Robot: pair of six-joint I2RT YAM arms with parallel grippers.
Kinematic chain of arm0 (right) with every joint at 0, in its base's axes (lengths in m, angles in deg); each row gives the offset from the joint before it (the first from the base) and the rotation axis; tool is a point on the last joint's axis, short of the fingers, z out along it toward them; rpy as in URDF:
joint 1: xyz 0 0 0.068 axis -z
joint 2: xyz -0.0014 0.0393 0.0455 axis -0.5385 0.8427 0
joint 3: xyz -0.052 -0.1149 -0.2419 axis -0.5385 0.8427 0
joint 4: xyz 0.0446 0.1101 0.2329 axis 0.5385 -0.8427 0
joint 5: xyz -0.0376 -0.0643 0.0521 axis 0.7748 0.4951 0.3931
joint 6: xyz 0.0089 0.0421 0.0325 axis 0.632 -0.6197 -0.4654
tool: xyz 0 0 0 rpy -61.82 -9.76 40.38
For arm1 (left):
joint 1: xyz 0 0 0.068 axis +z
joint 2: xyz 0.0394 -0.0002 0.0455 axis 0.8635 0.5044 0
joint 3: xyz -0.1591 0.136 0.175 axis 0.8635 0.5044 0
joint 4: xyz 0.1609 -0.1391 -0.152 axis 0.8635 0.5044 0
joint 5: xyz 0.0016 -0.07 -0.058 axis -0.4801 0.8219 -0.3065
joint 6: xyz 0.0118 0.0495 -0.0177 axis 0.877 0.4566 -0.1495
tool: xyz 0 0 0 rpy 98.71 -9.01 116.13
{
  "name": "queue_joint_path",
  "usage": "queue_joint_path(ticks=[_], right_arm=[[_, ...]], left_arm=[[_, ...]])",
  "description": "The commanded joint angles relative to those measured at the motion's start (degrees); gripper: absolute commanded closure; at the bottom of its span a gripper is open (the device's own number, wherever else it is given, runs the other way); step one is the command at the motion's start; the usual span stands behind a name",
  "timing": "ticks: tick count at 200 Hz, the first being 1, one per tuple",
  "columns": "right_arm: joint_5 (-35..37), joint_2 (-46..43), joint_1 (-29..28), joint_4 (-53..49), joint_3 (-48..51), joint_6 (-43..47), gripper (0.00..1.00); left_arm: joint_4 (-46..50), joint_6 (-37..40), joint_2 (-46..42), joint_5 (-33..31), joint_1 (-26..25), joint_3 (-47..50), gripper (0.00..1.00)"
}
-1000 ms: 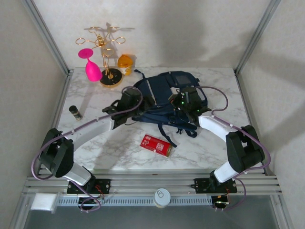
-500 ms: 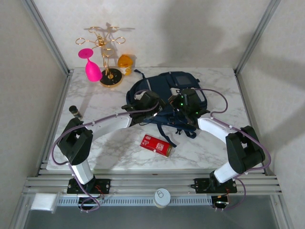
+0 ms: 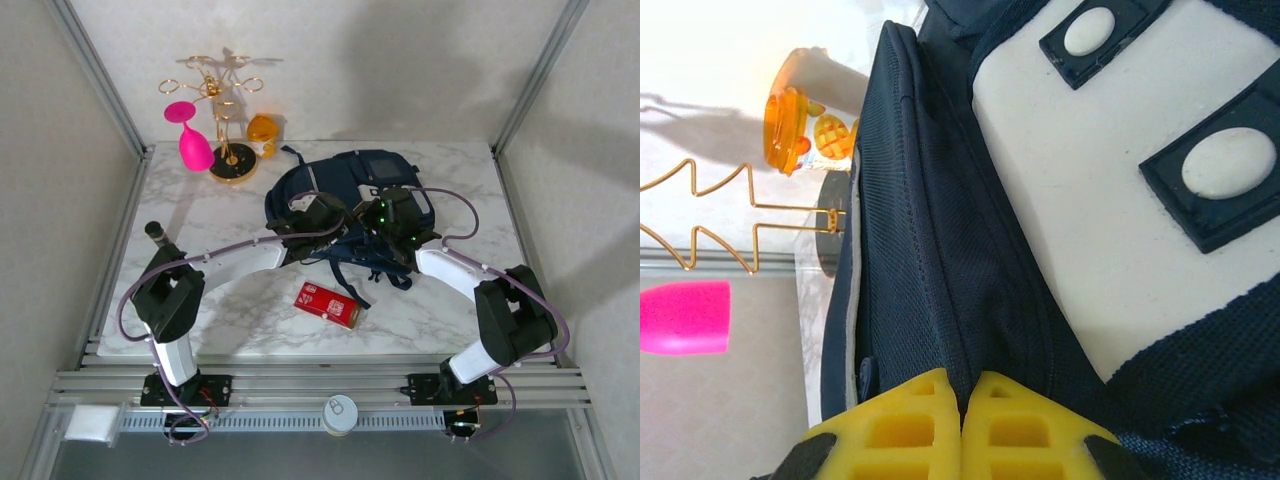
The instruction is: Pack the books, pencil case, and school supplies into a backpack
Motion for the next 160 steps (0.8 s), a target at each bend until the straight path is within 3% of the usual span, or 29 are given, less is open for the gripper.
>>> queue_joint_path(ticks=[1,110,160], right_arm=[[-0.20,-3.07,-0.94,7.31,-0.85,-0.90,1.00],[-0.59,-2.12,-0.72,8.01,-0.70,-2.14,1.00],[-1.27,-1.45,-0.70,8.53,-0.99,-2.27,1.00]], left_arm=[[3.40,-1.14,2.70,-1.16,-0.93,-2.59,0.51],[2.94,-2.91,-1.27,-3.31,-2.44,1.21,0.58],[3.30,-2.07,1.57,-3.80,-1.67,-1.82,0.54]])
